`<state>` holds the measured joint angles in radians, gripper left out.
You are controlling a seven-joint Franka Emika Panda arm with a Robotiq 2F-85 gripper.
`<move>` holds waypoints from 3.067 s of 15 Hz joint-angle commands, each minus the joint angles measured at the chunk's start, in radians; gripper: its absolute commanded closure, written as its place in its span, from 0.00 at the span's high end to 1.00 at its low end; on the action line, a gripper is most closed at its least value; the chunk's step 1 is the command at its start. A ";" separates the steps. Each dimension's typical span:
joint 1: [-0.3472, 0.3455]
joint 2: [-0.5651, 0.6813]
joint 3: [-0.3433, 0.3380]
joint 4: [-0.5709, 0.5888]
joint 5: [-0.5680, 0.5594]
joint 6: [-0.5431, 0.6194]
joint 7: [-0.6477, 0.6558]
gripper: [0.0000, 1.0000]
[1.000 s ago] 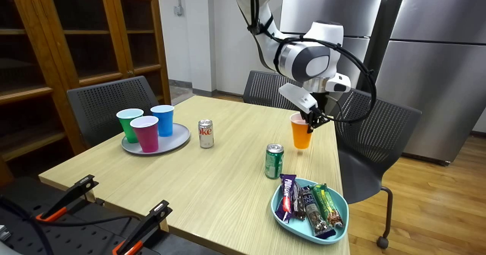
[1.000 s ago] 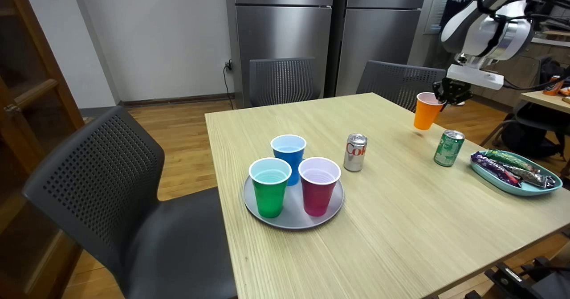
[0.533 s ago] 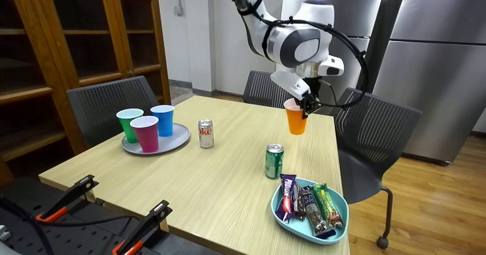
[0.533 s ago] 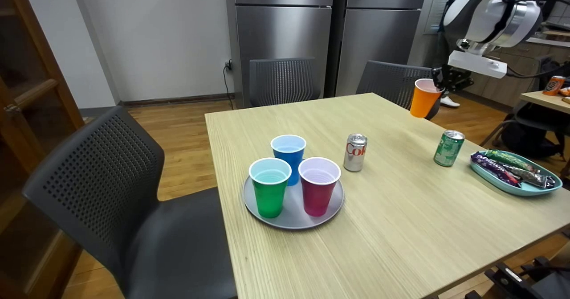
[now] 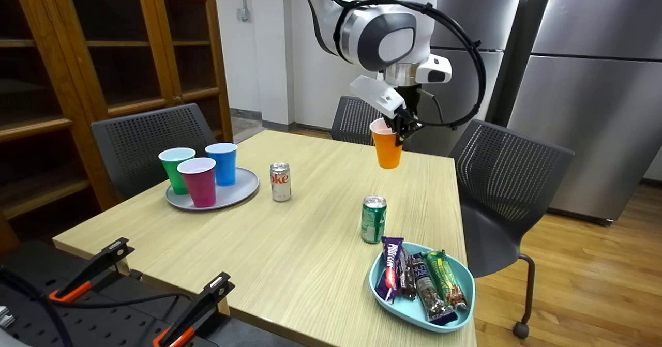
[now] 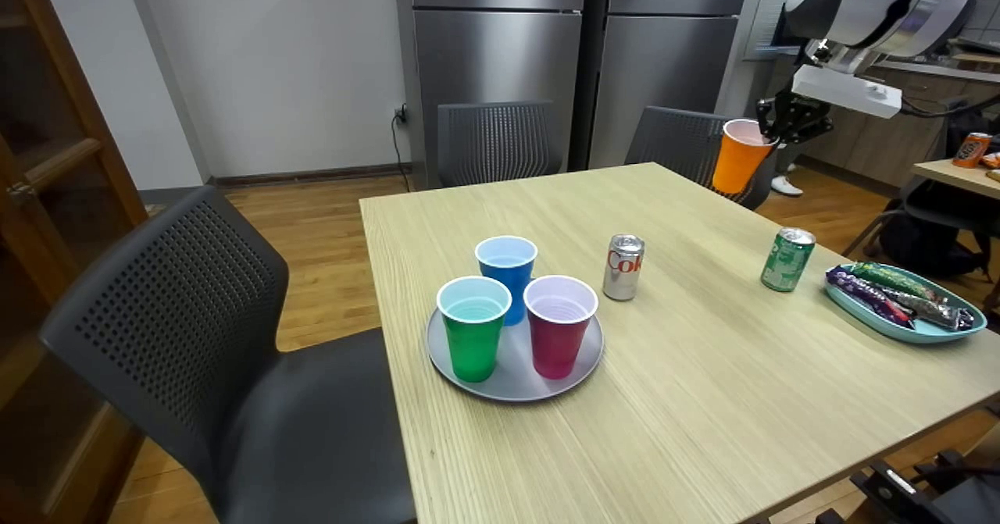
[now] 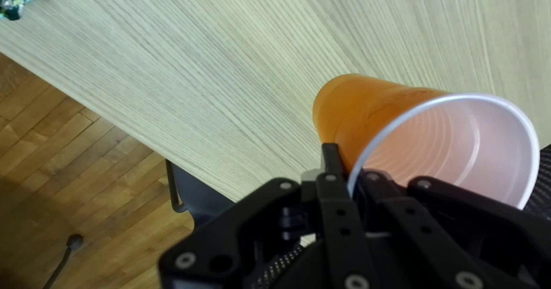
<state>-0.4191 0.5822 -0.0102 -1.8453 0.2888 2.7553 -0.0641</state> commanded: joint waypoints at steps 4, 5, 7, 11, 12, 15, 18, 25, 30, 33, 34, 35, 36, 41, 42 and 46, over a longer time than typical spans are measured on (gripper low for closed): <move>-0.002 -0.145 0.052 -0.166 0.072 0.010 -0.083 0.01; 0.002 -0.158 0.056 -0.181 0.080 0.012 -0.088 0.01; 0.009 -0.184 0.067 -0.204 0.091 0.002 -0.098 0.01; 0.044 -0.216 0.079 -0.241 0.100 -0.008 -0.109 0.01; 0.060 -0.224 0.075 -0.249 0.094 -0.007 -0.100 0.01; 0.103 -0.243 0.075 -0.273 0.081 -0.015 -0.096 0.01; 0.149 -0.269 0.075 -0.307 0.068 -0.015 -0.089 0.01; 0.218 -0.327 0.082 -0.373 0.066 -0.036 -0.094 0.01; 0.262 -0.358 0.082 -0.409 0.058 -0.048 -0.096 0.01; 0.289 -0.367 0.079 -0.427 0.042 -0.047 -0.086 0.01; 0.297 -0.369 0.079 -0.431 0.038 -0.047 -0.086 0.01; 0.305 -0.368 0.079 -0.433 0.032 -0.047 -0.081 0.01; 0.311 -0.366 0.079 -0.434 0.028 -0.046 -0.078 0.01; 0.337 -0.347 0.084 -0.431 0.009 -0.056 -0.079 0.01; 0.341 -0.343 0.085 -0.431 0.008 -0.058 -0.080 0.01; 0.352 -0.306 0.088 -0.407 0.006 -0.089 -0.077 0.01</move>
<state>-0.0696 0.2679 0.0710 -2.2651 0.3100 2.7088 -0.1443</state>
